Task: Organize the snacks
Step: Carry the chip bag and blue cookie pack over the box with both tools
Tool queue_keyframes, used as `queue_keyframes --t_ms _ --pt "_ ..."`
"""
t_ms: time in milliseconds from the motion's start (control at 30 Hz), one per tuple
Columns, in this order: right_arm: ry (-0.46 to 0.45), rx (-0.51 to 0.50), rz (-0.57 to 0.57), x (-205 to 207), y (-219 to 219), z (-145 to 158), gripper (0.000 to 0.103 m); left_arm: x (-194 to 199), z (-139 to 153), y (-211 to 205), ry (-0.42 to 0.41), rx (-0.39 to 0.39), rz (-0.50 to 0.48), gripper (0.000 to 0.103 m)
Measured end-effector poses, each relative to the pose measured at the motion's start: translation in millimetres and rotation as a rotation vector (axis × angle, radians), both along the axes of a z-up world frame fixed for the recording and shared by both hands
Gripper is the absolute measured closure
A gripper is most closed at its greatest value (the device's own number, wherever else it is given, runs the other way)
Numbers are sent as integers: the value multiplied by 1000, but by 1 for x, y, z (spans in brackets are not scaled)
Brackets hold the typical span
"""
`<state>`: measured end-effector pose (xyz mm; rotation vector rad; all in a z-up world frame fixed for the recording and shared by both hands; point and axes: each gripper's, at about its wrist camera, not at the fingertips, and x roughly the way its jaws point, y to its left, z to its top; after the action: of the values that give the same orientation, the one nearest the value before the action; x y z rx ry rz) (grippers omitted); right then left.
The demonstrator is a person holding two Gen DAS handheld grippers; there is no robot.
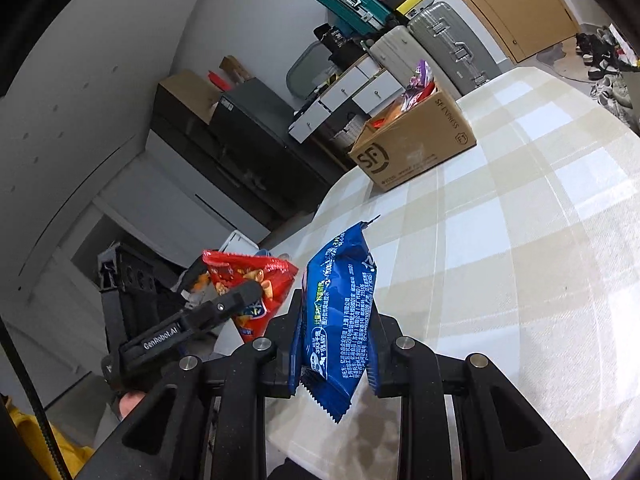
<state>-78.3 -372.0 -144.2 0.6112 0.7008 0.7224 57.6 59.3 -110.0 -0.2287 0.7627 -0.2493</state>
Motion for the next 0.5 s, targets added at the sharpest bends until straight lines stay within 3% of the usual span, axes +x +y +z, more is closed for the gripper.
queue_keyframes --t_ms 233,500 --pt "-23 -37 -13 2 2 4 79 -6 13 -4 -22 8 3 46" --pt "-103 -100 -33 25 2 33 79 12 34 0 -78 16 6 46"
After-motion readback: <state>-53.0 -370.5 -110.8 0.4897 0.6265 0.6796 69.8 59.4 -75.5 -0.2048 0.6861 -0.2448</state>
